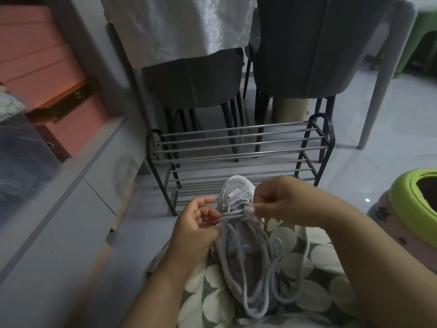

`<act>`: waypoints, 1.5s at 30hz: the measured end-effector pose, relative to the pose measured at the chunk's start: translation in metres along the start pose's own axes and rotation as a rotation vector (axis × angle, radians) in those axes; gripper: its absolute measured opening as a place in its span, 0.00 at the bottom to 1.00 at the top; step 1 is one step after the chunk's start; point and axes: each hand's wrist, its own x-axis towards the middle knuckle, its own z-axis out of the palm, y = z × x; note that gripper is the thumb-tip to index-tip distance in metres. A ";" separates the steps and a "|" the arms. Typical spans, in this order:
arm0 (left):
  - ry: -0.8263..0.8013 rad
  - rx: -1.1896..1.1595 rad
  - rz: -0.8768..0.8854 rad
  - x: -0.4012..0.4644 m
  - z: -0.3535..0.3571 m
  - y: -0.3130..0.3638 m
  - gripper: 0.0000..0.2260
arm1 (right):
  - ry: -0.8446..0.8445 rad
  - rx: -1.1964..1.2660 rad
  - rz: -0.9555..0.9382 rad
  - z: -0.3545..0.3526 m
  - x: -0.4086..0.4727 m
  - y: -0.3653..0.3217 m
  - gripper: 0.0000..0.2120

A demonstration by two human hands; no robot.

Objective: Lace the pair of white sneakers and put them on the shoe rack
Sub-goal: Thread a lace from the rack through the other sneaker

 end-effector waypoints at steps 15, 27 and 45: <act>0.003 0.143 0.142 -0.012 0.008 0.032 0.13 | -0.162 1.226 -0.264 -0.003 0.007 0.019 0.11; -0.160 -0.002 0.018 -0.006 0.036 0.072 0.14 | 0.051 0.700 -0.155 -0.006 0.001 0.019 0.10; -0.157 -0.361 0.122 0.026 0.033 0.109 0.10 | -0.055 0.608 -0.138 0.014 0.012 0.016 0.12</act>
